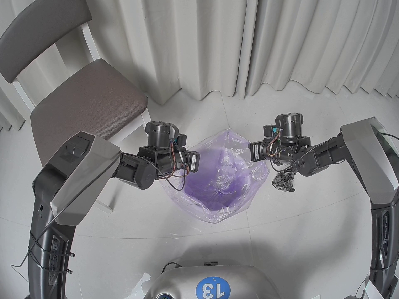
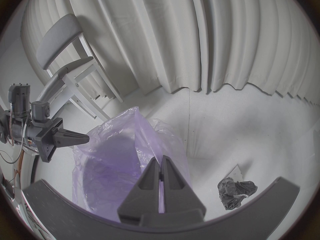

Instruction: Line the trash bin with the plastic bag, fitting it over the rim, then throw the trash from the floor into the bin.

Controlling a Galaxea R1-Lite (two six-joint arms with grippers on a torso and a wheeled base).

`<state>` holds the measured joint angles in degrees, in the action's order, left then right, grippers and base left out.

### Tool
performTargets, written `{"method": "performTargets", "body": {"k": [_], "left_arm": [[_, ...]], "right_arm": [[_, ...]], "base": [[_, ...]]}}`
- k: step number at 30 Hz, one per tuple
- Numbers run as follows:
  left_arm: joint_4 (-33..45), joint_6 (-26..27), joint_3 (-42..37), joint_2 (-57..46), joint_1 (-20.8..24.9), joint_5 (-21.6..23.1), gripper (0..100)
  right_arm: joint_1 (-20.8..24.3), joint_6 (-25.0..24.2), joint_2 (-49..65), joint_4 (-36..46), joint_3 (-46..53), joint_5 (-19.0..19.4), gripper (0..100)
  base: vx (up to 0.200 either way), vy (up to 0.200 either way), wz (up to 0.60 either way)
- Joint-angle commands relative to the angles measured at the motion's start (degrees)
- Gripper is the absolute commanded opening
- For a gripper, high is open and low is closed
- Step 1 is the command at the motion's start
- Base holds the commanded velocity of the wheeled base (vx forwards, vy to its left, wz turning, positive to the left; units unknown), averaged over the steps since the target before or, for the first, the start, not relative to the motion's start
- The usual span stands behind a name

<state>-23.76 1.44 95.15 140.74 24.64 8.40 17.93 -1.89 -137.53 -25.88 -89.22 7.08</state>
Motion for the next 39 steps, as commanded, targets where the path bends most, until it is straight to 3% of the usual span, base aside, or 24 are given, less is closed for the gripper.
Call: {"method": "performTargets", "body": {"k": [1, 7, 12, 23, 24, 35, 36, 39], "left_arm": [[0.9, 0.0, 3.6, 1.6, -1.2, -0.1, 0], [4.9, 0.0, 10.0, 2.5, -2.4, -0.1, 0], [5.7, -0.1, 11.5, 2.6, -2.8, -0.1, 0], [2.2, 0.1, 0.8, -2.5, -2.0, 0.2, 0], [1.4, 0.1, 0.1, -2.7, -2.0, 0.2, 0], [-0.1, 0.3, -8.8, -5.4, -2.0, 1.6, 0], [-0.2, 0.5, -8.8, -5.4, -2.0, 1.7, 100], [-1.5, 0.8, -8.9, -4.6, -1.8, 1.9, 100]], "right_arm": [[0.2, 0.0, -0.8, -0.3, -1.7, -0.1, 0], [0.4, -1.0, -1.9, -1.7, -3.9, -0.5, 0], [1.0, -2.9, -3.6, -7.5, -4.4, -0.4, 0], [1.0, -2.2, -2.7, -5.8, -1.5, -0.3, 0], [1.0, -2.2, -2.7, -5.5, -1.5, -0.3, 100], [1.0, -2.4, -1.6, -5.2, -1.2, -0.3, 100], [1.0, -2.4, -1.6, -5.2, -1.2, -0.4, 100], [1.1, -2.2, -1.0, -5.2, -0.1, -0.3, 100]], "base": [[0.000, 0.000, 0.00], [0.000, 0.000, 0.00], [0.000, 0.000, 0.00], [0.000, 0.000, 0.00], [0.000, 0.000, 0.00], [0.000, 0.000, 0.00], [0.000, 0.000, 0.00], [0.000, 0.000, 0.00]]}}
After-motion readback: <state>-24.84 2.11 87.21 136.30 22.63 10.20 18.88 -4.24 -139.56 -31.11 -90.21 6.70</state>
